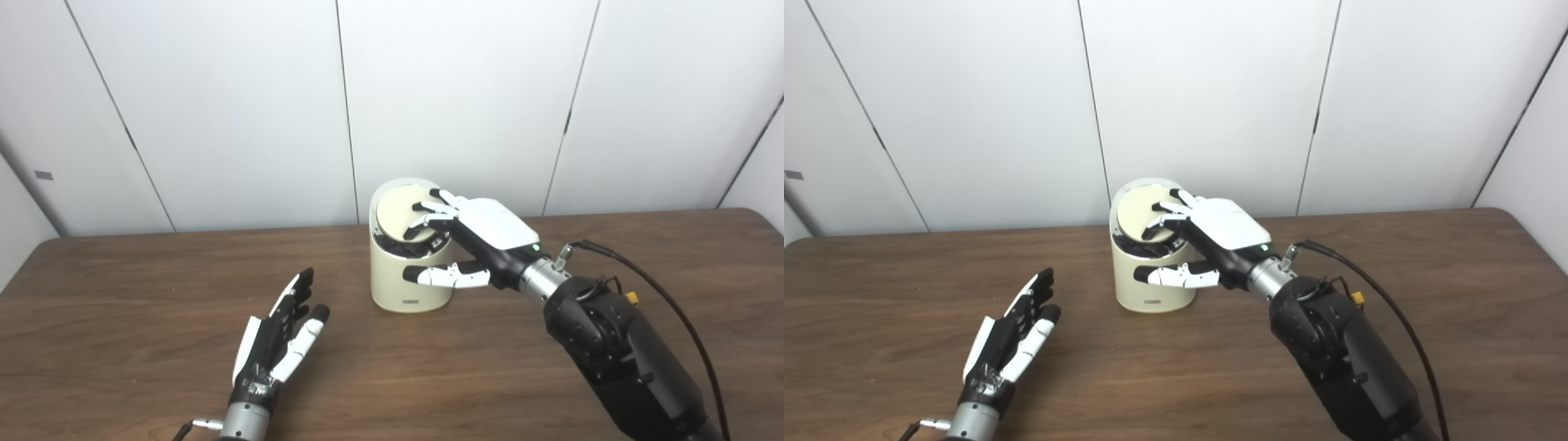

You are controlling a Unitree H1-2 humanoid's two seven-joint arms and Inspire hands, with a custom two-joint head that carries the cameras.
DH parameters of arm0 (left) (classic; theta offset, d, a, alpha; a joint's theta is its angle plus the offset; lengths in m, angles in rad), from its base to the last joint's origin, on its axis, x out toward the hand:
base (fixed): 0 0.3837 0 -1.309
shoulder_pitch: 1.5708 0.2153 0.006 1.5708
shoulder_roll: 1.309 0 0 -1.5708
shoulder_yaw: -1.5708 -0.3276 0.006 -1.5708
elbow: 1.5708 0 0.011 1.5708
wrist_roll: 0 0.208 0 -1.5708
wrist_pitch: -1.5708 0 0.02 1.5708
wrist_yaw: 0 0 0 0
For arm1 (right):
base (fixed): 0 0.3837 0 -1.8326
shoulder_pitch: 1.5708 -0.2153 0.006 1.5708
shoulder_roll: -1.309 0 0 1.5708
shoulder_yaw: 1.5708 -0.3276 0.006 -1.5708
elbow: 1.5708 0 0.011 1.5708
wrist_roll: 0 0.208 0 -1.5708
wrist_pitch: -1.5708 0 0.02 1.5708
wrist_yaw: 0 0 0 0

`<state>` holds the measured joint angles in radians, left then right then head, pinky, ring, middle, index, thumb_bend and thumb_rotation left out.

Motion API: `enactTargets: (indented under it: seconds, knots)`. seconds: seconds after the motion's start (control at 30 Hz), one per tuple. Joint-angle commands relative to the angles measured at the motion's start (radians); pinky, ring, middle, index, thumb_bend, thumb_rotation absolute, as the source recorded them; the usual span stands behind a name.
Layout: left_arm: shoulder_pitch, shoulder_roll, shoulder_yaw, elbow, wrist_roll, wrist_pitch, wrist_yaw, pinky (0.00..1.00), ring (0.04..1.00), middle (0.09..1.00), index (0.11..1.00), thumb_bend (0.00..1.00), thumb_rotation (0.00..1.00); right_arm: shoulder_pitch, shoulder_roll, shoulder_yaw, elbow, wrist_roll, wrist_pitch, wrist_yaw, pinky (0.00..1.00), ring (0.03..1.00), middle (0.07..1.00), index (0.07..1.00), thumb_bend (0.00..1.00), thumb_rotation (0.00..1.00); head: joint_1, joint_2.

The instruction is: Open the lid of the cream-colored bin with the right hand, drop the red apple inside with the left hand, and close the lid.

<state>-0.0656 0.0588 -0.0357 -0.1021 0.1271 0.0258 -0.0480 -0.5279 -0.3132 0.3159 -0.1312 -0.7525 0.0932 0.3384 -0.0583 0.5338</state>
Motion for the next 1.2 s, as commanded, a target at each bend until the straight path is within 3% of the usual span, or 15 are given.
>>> enactTargets:
  seconds: [0.0,0.17,0.77,1.17]
  knots:
    - [-0.016,0.003,-0.002,-0.037,0.017,-0.025,0.015,0.93,0.954,0.952,0.954,0.70,0.72,-0.026,0.002,-0.020,-0.005,0.005,-0.007,-0.028,0.94,0.982,0.897,0.784,0.48,0.89,-0.002,0.002]
    - [-0.018,0.003,-0.002,-0.047,0.033,-0.023,0.018,0.92,0.944,0.940,0.931,0.70,0.69,-0.022,0.006,-0.017,-0.008,0.002,-0.004,-0.027,0.93,0.969,0.886,0.796,0.48,0.91,-0.004,0.003]
    - [-0.019,0.016,-0.007,-0.054,0.048,-0.026,0.015,0.91,0.947,0.944,0.901,0.71,0.68,-0.016,-0.022,0.025,-0.020,-0.110,-0.035,-0.013,1.00,1.000,0.972,0.693,0.54,0.95,-0.004,0.014]
    - [-0.019,0.028,-0.008,-0.066,0.050,-0.025,0.011,0.90,0.940,0.941,0.906,0.72,0.68,-0.015,-0.019,0.038,-0.012,-0.131,-0.015,0.012,1.00,1.000,0.987,0.707,0.55,0.98,-0.004,0.009]
